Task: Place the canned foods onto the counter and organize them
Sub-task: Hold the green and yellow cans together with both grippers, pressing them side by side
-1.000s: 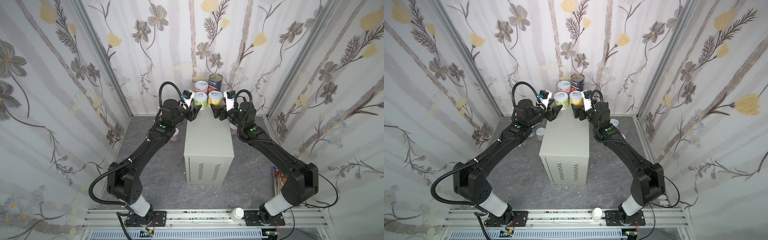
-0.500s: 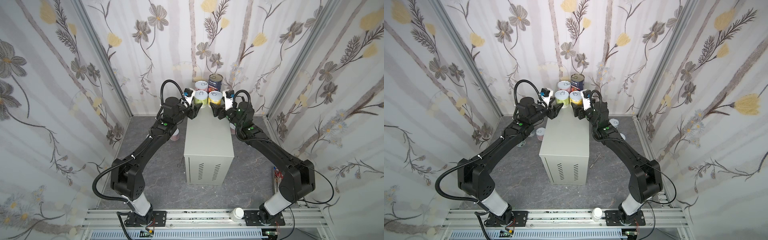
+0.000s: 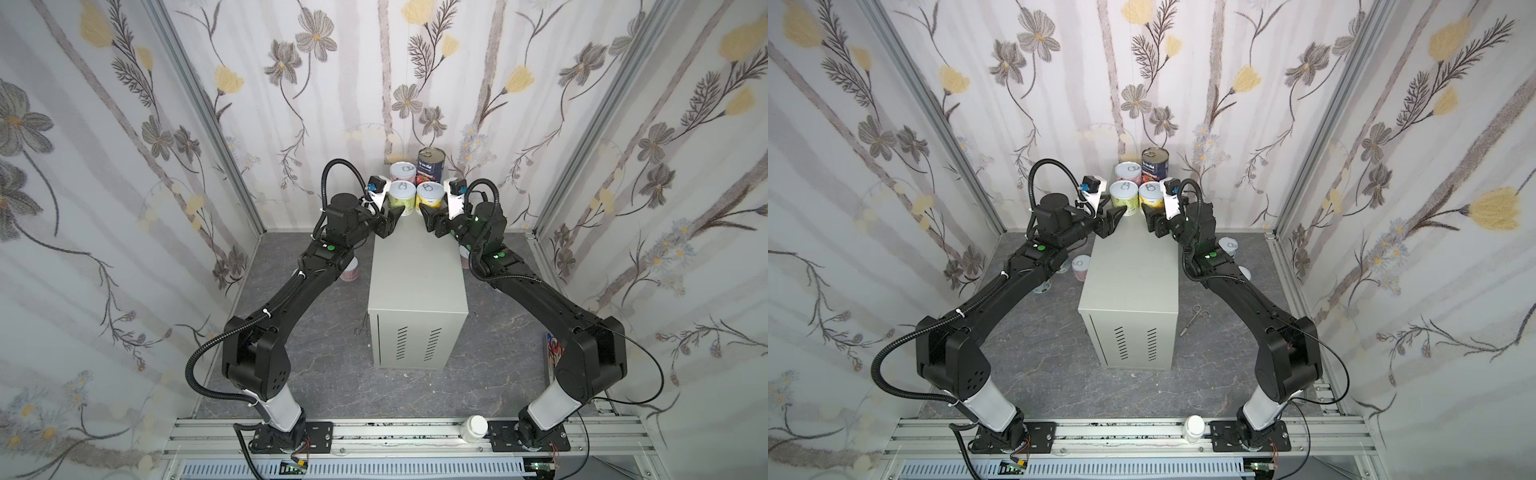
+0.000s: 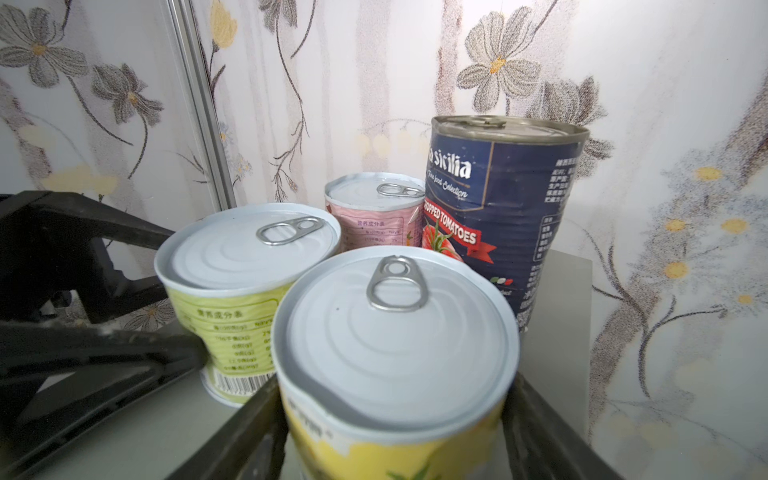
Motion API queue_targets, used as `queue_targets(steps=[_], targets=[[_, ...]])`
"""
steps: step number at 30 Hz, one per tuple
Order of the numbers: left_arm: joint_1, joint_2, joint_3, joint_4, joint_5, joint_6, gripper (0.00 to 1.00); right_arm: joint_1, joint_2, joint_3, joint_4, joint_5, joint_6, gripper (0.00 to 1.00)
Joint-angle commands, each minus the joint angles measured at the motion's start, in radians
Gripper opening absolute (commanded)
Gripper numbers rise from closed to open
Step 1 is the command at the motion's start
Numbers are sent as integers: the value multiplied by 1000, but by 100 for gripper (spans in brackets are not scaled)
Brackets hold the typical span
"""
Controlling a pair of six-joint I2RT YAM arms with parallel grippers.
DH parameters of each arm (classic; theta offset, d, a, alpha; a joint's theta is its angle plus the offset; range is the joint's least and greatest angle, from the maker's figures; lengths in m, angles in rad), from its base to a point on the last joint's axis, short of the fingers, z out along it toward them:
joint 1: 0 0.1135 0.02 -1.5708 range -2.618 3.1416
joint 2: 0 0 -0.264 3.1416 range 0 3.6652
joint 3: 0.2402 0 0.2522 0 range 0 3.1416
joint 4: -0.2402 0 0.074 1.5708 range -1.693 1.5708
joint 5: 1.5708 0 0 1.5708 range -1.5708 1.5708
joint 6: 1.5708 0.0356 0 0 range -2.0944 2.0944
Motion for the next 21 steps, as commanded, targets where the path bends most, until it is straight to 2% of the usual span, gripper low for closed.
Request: queue_targets(steps=[1, 21], targets=[[1, 2, 7, -9, 8, 14, 60, 1, 12, 12, -10, 17, -14, 76], [2, 22, 15, 2, 8, 14, 60, -1, 43, 41, -14, 25, -6, 74]])
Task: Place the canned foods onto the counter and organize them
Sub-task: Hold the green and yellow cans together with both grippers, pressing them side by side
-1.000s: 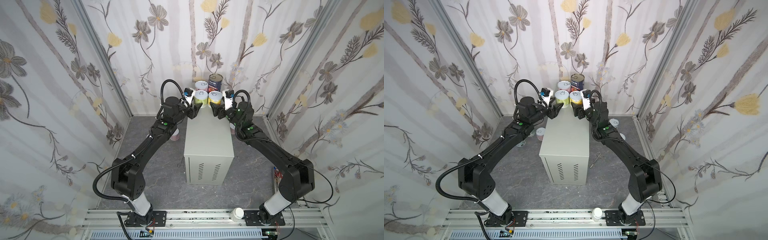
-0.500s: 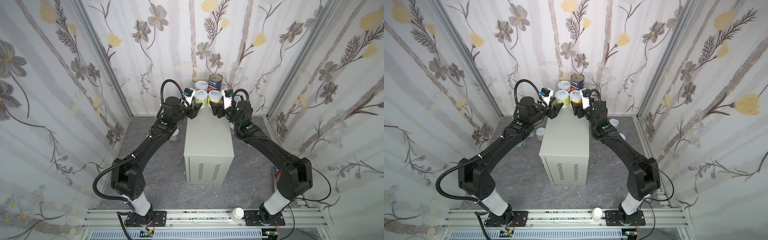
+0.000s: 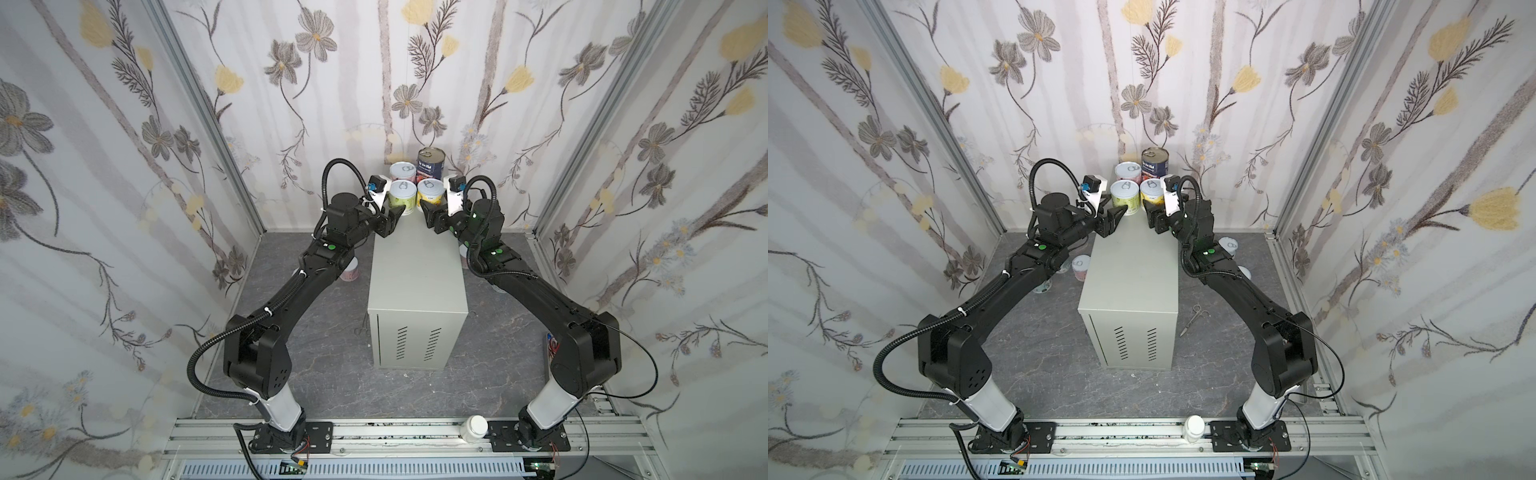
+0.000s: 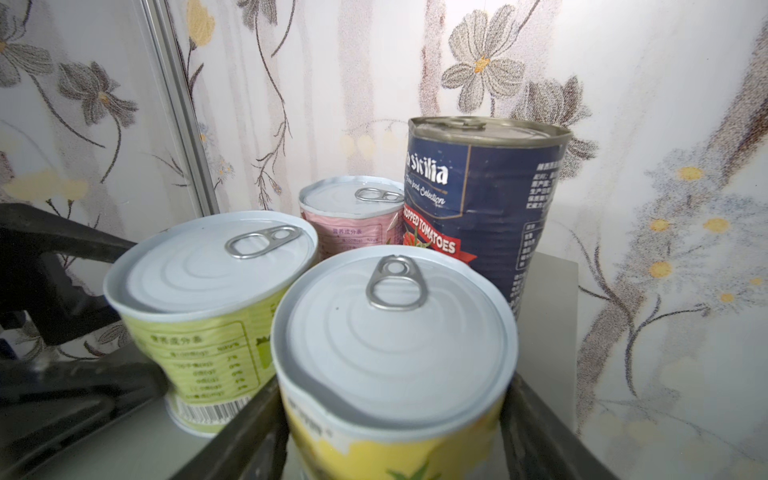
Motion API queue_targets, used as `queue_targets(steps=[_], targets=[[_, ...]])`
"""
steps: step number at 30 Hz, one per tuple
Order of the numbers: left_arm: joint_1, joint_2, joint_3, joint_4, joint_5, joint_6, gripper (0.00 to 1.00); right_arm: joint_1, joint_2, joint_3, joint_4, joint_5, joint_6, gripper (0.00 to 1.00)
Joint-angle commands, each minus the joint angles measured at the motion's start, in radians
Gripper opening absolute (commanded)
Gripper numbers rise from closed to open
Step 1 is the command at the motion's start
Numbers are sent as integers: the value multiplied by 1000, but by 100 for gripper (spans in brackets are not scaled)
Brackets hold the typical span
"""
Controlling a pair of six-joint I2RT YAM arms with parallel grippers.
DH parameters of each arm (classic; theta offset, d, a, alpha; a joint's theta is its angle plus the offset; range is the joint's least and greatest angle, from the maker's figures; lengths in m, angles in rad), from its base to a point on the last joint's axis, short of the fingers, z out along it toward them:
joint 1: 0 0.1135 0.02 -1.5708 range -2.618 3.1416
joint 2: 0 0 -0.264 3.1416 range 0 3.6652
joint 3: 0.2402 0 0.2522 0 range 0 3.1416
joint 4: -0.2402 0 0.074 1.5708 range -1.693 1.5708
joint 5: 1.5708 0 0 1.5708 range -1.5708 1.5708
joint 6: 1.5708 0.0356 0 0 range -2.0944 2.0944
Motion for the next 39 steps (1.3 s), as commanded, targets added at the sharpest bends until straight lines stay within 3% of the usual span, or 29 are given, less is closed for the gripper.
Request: queue_targets(steps=[1, 39], targets=[[1, 10, 8, -7, 4, 18, 60, 3, 8, 5, -12, -1, -7, 74], [1, 38, 29, 3, -15, 14, 63, 3, 50, 59, -50, -24, -16, 75]])
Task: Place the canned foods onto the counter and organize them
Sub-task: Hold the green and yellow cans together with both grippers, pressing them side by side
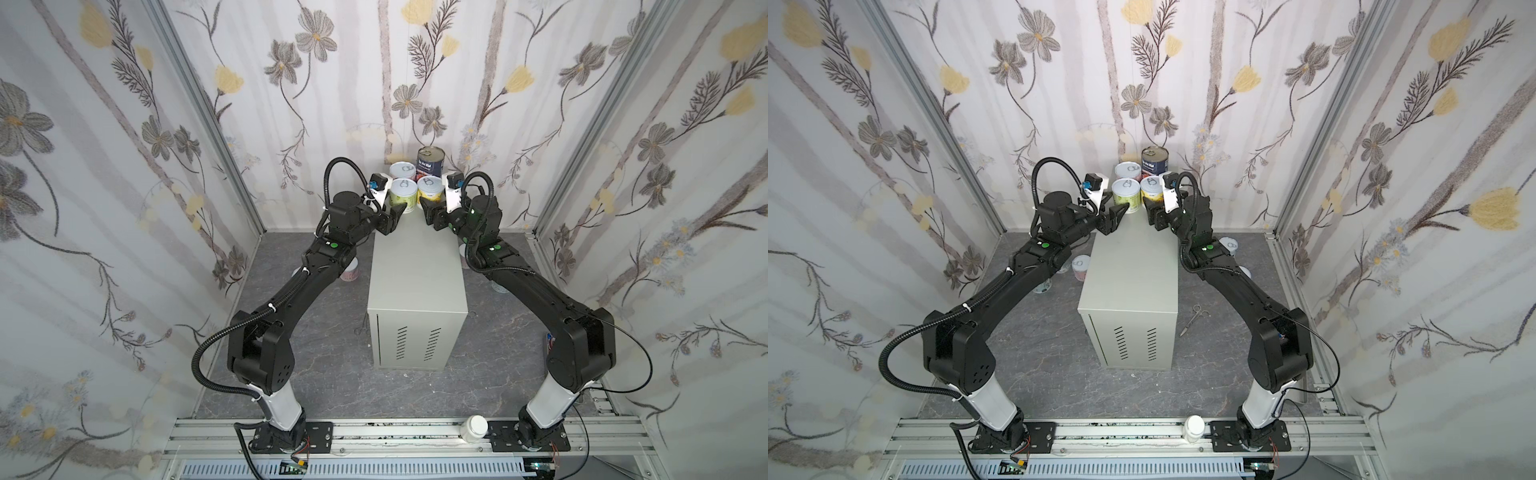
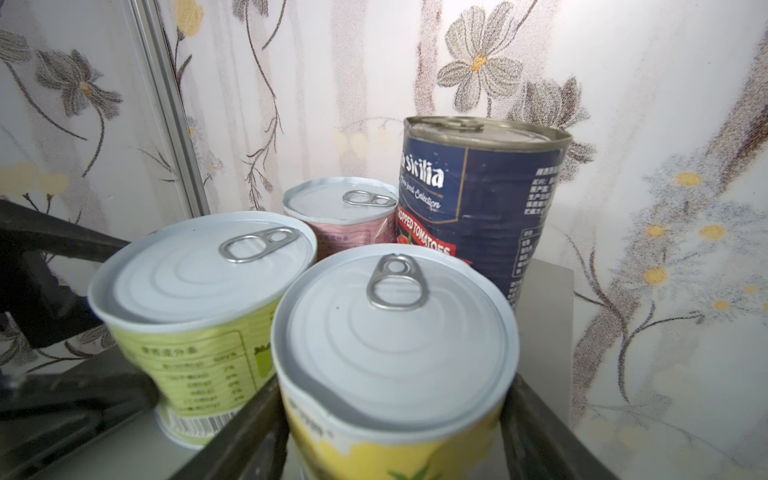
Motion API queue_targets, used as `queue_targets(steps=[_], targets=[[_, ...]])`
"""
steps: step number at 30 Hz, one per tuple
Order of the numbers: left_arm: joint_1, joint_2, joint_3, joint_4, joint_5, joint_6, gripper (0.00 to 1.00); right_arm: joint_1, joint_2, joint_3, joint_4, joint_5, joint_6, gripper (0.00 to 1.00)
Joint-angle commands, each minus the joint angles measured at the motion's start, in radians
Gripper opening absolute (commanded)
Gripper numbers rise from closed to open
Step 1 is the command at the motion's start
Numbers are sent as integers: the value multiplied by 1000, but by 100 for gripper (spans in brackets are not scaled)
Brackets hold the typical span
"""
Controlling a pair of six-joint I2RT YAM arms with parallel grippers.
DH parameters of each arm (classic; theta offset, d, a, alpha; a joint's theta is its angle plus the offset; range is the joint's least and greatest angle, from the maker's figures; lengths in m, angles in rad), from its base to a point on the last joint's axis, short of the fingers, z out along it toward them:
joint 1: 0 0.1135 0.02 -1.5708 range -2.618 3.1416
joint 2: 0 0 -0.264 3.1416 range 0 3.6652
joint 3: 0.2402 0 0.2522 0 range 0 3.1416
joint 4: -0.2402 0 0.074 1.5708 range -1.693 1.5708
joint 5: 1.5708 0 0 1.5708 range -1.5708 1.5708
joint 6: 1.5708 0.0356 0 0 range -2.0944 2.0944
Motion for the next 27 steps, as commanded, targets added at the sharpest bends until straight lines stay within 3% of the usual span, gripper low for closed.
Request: queue_targets(steps=[1, 27], targets=[[1, 7, 3, -19, -9, 18, 63, 7, 10, 4, -26, -27, -1, 74], [1, 15, 13, -25, -12, 16, 66, 7, 3, -11, -10, -33, 2, 78]])
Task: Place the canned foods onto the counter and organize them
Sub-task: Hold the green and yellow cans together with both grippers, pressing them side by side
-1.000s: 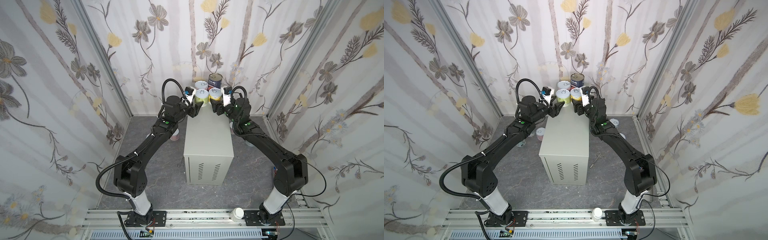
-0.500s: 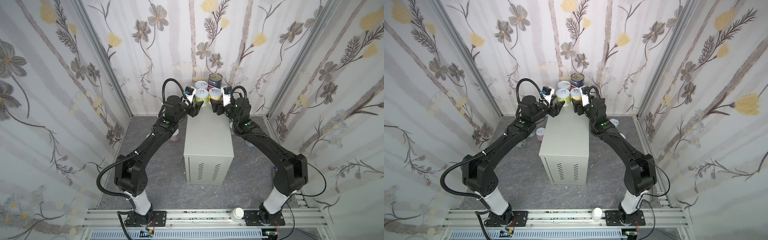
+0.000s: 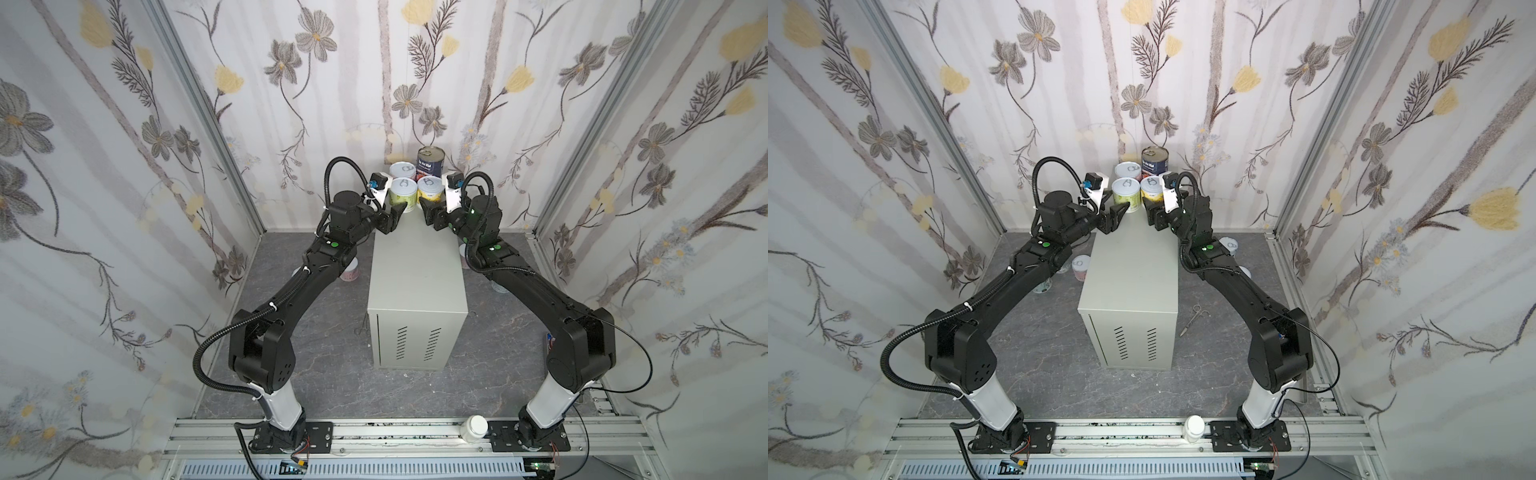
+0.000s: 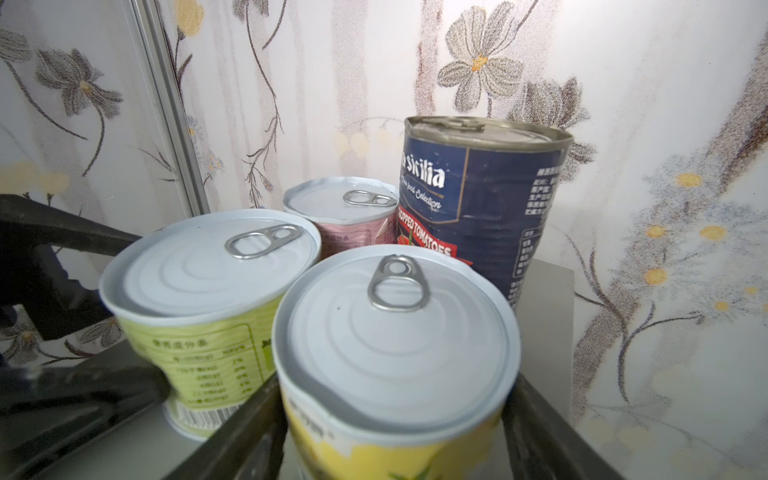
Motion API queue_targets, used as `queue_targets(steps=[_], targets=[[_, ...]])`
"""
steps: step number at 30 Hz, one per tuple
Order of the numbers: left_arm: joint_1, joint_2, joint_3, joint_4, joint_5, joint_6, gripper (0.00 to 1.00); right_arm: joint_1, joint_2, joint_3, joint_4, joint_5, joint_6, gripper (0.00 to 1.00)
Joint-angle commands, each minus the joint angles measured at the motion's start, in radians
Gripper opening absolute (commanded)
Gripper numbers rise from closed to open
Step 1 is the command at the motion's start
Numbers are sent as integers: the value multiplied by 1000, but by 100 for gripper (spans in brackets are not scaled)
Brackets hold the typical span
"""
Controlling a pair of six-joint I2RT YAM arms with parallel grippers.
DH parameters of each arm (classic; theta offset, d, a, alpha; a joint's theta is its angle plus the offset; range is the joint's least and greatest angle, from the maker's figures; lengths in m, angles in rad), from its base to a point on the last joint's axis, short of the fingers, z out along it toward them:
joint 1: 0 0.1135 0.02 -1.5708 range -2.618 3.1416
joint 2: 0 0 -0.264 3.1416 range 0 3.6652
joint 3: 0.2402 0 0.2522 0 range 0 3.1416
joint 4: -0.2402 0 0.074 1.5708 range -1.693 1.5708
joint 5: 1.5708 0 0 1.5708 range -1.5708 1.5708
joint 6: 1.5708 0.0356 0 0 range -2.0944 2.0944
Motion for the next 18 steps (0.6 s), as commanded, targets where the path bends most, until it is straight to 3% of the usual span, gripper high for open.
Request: queue_targets(steps=[1, 18], targets=[[1, 6, 3, -29, -6, 16, 66, 8, 0, -14, -7, -31, 3, 78], [0, 16, 17, -34, -3, 14, 65, 7, -13, -35, 6, -30, 2, 85]])
